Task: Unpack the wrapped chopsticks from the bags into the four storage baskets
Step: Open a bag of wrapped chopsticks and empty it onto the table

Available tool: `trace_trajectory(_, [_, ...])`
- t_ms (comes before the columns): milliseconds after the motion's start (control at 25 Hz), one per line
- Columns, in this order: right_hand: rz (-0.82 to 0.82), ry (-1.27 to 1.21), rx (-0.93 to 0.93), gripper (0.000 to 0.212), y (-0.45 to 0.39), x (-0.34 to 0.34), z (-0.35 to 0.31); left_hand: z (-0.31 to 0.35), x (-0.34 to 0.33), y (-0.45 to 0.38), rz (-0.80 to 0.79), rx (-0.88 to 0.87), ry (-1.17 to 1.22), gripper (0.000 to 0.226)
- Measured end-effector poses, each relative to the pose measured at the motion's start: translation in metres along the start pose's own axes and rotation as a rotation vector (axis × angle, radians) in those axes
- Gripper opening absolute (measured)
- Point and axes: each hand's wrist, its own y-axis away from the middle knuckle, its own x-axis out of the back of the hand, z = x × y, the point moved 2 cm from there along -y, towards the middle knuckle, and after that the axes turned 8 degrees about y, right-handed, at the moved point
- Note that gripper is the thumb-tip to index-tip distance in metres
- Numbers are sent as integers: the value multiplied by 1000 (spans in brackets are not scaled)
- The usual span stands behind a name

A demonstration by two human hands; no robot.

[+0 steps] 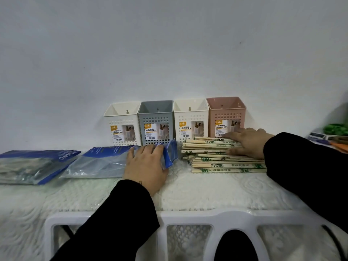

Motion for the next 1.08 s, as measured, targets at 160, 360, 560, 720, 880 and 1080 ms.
trace_trajectory(160, [140,-62,-16,93,7,5,-29,-1,0,-1,-13,9,3,57])
trace_trajectory(360, [-32,-86,28,80,3,-12,-60,0,-1,-1,-38,6,5,60])
trace_trajectory(560, [43,-131,-31,74,3,-2,-62,2,16,12,-69,-49,178,80])
trace_trajectory(720, [335,-302,-28,59,15,29,-118,-53,39,15,217,94,445,79])
trace_trajectory(880, [299,-677,-83,60,12,42,-174,-133,40,1,82,507,155,59])
trace_trajectory(1080, [262,-1569,-8,15,12,35,-201,-160,43,6,60,571,364,62])
